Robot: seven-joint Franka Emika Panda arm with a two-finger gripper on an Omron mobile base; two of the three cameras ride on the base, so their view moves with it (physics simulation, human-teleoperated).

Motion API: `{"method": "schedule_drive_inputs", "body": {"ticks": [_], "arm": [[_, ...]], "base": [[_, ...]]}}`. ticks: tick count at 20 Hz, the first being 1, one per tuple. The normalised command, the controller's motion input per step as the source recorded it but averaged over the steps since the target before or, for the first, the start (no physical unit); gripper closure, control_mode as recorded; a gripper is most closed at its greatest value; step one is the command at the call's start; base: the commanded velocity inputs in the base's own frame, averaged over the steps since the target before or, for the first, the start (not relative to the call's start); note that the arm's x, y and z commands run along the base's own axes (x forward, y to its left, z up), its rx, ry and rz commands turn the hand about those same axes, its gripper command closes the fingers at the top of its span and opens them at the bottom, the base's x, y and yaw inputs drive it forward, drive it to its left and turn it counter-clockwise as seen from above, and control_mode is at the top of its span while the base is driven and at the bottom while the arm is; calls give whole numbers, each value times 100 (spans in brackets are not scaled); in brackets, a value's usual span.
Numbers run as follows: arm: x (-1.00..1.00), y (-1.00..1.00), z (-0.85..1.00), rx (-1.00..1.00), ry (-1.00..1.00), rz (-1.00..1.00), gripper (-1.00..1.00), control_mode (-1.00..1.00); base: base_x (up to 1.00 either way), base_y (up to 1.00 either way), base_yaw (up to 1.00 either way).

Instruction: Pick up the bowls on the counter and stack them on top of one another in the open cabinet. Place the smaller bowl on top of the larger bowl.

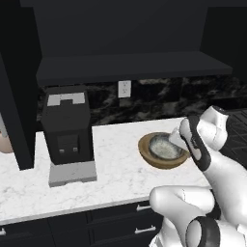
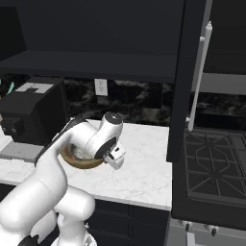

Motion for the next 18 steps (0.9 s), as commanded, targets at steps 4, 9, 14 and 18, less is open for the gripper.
{"method": "schedule_drive_inputs", "body": {"ticks": [4,9,14,18], "arm": [[-36,21,42,0,0,-48,100,-100],[-35,12,52,0,0,-49,100,-100],[-44,4,60,0,-1,-46,100,-100],[-52,2,72,0,-1,-41,100,-100]], "base": [[0,0,0],[0,0,0],[0,0,0],[0,0,0]]}}
